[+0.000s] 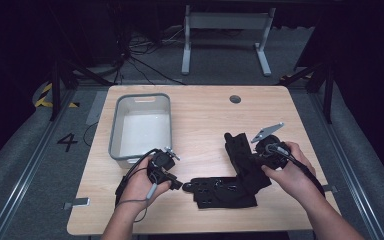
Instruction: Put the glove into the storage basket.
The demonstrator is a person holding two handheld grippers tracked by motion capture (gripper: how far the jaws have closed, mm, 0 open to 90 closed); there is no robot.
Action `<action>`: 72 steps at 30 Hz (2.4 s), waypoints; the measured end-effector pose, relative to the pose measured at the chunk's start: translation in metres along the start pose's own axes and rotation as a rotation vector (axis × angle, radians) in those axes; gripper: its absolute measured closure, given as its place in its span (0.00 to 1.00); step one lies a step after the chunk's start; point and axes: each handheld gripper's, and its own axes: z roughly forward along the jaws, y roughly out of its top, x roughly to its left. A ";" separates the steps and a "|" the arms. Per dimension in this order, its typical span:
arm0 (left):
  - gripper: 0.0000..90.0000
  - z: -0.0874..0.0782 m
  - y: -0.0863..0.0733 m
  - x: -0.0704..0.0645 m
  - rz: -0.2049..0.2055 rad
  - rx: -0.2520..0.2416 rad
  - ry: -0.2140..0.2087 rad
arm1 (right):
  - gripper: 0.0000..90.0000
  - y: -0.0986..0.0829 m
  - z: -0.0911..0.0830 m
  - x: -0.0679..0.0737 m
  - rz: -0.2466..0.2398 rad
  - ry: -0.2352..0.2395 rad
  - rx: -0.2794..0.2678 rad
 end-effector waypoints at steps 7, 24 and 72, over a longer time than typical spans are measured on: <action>0.72 0.000 -0.001 0.000 -0.002 0.002 0.005 | 0.96 0.007 0.005 0.016 -0.038 0.007 -0.008; 0.71 0.002 0.004 -0.002 0.015 0.004 0.000 | 0.95 0.007 0.005 0.038 -0.075 0.064 -0.028; 0.74 0.019 0.021 -0.004 0.014 -0.056 -0.062 | 0.81 -0.042 0.024 0.008 0.066 0.273 0.011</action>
